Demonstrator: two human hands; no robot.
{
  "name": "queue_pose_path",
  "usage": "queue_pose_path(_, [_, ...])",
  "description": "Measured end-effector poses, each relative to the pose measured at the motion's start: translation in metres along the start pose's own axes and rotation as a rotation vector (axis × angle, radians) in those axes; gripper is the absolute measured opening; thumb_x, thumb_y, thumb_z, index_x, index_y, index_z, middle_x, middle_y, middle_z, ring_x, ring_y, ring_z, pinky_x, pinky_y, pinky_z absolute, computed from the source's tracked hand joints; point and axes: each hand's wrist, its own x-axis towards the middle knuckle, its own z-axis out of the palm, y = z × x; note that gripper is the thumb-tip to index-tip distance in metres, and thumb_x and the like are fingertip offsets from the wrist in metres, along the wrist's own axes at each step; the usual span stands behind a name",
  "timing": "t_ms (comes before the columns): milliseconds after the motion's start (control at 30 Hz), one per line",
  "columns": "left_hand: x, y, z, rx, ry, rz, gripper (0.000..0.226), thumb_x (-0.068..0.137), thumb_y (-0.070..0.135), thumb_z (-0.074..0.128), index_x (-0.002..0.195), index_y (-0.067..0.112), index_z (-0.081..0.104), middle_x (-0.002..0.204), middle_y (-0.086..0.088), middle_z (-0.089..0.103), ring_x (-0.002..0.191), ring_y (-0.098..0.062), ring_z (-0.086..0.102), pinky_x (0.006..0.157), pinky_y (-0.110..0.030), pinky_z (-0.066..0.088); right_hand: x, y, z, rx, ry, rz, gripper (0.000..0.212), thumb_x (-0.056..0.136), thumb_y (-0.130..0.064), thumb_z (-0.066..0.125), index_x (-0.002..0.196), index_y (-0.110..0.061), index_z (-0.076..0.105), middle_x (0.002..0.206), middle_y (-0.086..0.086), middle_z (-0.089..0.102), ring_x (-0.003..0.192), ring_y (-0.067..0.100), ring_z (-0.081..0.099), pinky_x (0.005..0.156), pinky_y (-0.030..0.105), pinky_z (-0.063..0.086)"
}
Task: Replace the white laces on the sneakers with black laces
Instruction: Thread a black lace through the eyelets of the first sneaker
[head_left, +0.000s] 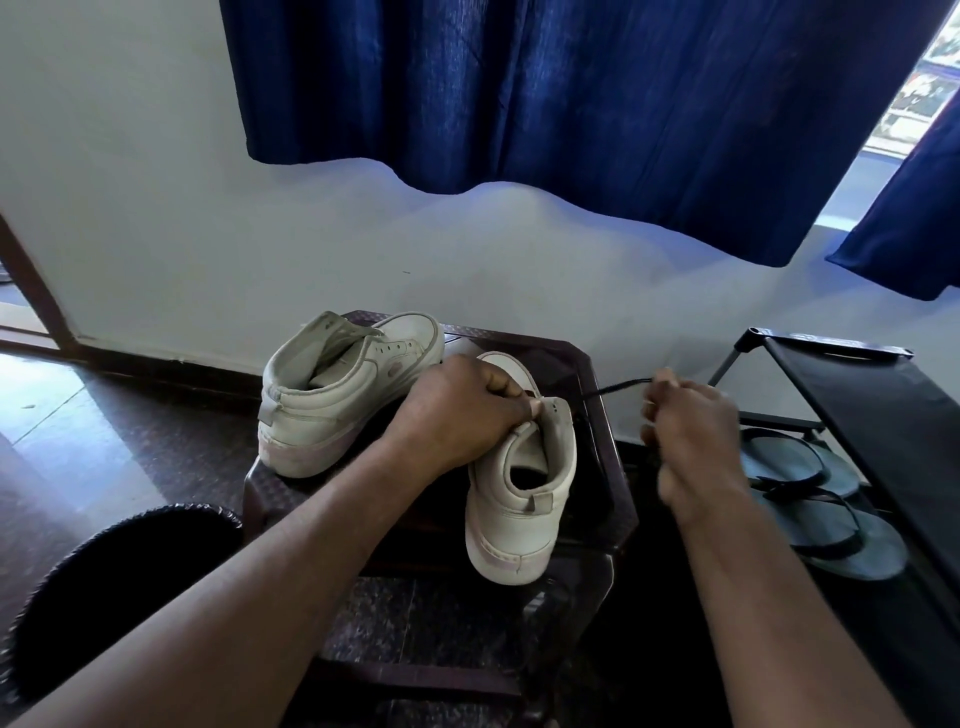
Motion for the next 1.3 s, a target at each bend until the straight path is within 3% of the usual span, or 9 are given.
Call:
queue_pose_path(100, [-0.001, -0.001, 0.0, 0.002, 0.012, 0.002, 0.022, 0.087, 0.042, 0.08, 0.072, 0.026, 0.079, 0.07, 0.013, 0.072, 0.065, -0.001, 0.061, 0.063, -0.021, 0.044, 0.01, 0.006, -0.013, -0.149, 0.083, -0.109, 0.026, 0.092, -0.034, 0.067, 0.072, -0.017, 0.065, 0.071, -0.001, 0.061, 0.073, 0.022, 0.055, 0.068, 0.039, 0.044])
queue_pose_path(267, [-0.003, 0.001, 0.002, 0.008, 0.024, 0.026, 0.029, 0.089, 0.042, 0.077, 0.069, 0.021, 0.075, 0.056, 0.016, 0.06, 0.052, 0.0, 0.05, 0.056, -0.02, 0.038, -0.018, -0.001, -0.004, -0.533, -0.27, -0.446, 0.02, 0.09, -0.033, 0.078, 0.107, -0.028, 0.068, 0.104, -0.013, 0.068, 0.096, 0.007, 0.062, 0.087, 0.025, 0.046])
queue_pose_path(333, [-0.004, 0.001, 0.003, 0.015, 0.04, 0.043, 0.033, 0.09, 0.04, 0.076, 0.066, 0.018, 0.072, 0.053, 0.015, 0.057, 0.051, -0.001, 0.048, 0.053, -0.019, 0.035, -0.024, 0.001, 0.003, -0.568, -0.443, -0.422, 0.006, 0.094, -0.025, 0.075, 0.093, -0.031, 0.072, 0.099, -0.013, 0.07, 0.096, 0.007, 0.062, 0.084, 0.017, 0.047])
queue_pose_path(400, [-0.005, 0.0, 0.004, 0.018, 0.051, 0.057, 0.034, 0.09, 0.038, 0.075, 0.064, 0.018, 0.068, 0.054, 0.015, 0.056, 0.052, -0.002, 0.048, 0.051, -0.017, 0.034, -0.022, 0.008, 0.008, -0.571, -0.535, -0.355, 0.014, 0.097, -0.018, 0.069, 0.086, -0.025, 0.074, 0.09, -0.007, 0.074, 0.087, 0.012, 0.066, 0.084, 0.029, 0.056])
queue_pose_path(600, [-0.005, 0.0, 0.005, 0.09, 0.097, 0.192, 0.029, 0.09, 0.03, 0.074, 0.068, 0.011, 0.072, 0.079, 0.0, 0.068, 0.085, -0.011, 0.06, 0.088, -0.024, 0.042, -0.022, 0.011, 0.011, -0.568, -0.49, -0.386, 0.015, 0.095, -0.018, 0.068, 0.084, -0.025, 0.073, 0.095, -0.01, 0.071, 0.093, 0.013, 0.066, 0.084, 0.036, 0.054])
queue_pose_path(800, [-0.002, -0.002, 0.005, 0.137, 0.1, 0.217, 0.032, 0.092, 0.033, 0.074, 0.065, 0.018, 0.067, 0.087, 0.011, 0.066, 0.098, 0.007, 0.051, 0.11, -0.036, 0.031, -0.013, -0.002, -0.01, -0.92, -0.086, -0.388, 0.012, 0.094, -0.026, 0.063, 0.087, -0.027, 0.073, 0.117, -0.001, 0.065, 0.115, 0.033, 0.054, 0.095, 0.045, 0.043])
queue_pose_path(967, [-0.005, -0.001, 0.005, 0.141, 0.148, 0.262, 0.025, 0.092, 0.031, 0.075, 0.074, 0.014, 0.075, 0.097, 0.009, 0.066, 0.102, 0.026, 0.036, 0.105, -0.03, 0.029, -0.022, 0.003, -0.001, -0.772, -0.338, -0.485, 0.022, 0.09, -0.032, 0.075, 0.112, -0.032, 0.068, 0.124, -0.005, 0.066, 0.121, 0.024, 0.055, 0.106, 0.043, 0.044])
queue_pose_path(1167, [-0.004, -0.004, 0.009, 0.206, 0.194, 0.248, 0.016, 0.091, 0.035, 0.075, 0.079, 0.025, 0.077, 0.111, 0.017, 0.058, 0.114, -0.016, 0.036, 0.1, -0.028, 0.035, -0.032, 0.003, 0.011, -0.607, -0.513, -0.458, 0.015, 0.094, -0.008, 0.064, 0.088, -0.018, 0.073, 0.093, -0.008, 0.071, 0.093, 0.015, 0.064, 0.087, 0.043, 0.054])
queue_pose_path(1300, [-0.003, -0.004, 0.008, 0.199, 0.166, 0.222, 0.02, 0.093, 0.039, 0.072, 0.075, 0.032, 0.071, 0.115, 0.019, 0.055, 0.12, -0.019, 0.036, 0.101, -0.028, 0.035, -0.028, 0.002, 0.007, -0.756, -0.416, -0.413, 0.016, 0.088, -0.026, 0.065, 0.076, -0.036, 0.066, 0.094, -0.02, 0.062, 0.107, 0.014, 0.056, 0.099, 0.046, 0.046])
